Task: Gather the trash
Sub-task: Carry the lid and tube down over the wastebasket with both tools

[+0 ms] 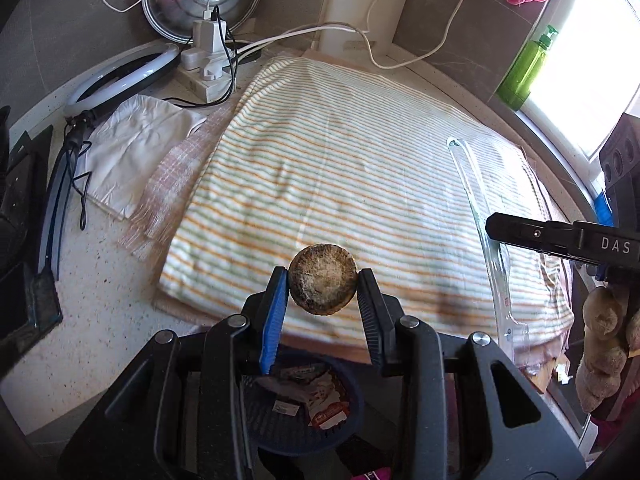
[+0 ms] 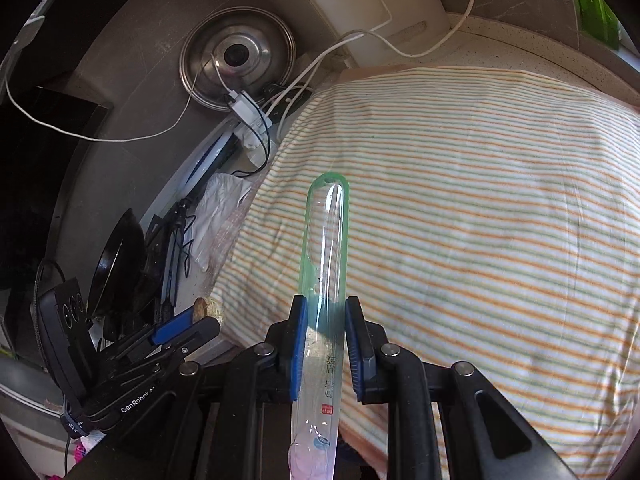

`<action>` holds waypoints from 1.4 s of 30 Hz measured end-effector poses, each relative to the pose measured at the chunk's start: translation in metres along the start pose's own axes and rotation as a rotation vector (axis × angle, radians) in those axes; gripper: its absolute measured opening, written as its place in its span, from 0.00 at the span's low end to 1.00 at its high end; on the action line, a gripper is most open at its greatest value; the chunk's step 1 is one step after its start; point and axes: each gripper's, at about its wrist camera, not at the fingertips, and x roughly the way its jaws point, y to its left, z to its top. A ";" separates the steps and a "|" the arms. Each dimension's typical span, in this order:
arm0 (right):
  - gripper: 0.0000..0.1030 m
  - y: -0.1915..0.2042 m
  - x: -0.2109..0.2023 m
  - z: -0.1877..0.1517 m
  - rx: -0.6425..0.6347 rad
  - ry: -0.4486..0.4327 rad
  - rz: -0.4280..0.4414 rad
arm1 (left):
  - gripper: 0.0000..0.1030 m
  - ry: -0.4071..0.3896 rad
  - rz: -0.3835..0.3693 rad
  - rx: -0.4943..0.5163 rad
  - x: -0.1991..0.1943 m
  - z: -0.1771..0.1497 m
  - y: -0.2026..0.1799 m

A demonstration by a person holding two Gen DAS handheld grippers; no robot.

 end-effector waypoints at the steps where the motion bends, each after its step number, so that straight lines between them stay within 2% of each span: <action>1: 0.17 0.004 0.001 -0.007 0.000 0.003 0.002 | 0.34 0.003 -0.001 0.002 -0.003 -0.006 0.002; 11: 0.17 0.043 0.003 -0.076 -0.026 0.042 -0.004 | 0.34 0.047 -0.016 -0.007 -0.018 -0.061 0.024; 21: 0.17 0.053 0.031 -0.141 0.023 0.119 -0.007 | 0.34 0.136 -0.014 -0.042 -0.010 -0.115 0.056; 32: 0.17 0.042 0.097 -0.206 0.098 0.249 -0.066 | 0.34 0.267 -0.030 -0.053 0.030 -0.173 0.076; 42: 0.17 0.022 0.150 -0.238 0.123 0.329 -0.169 | 0.34 0.354 -0.030 -0.050 0.079 -0.206 0.086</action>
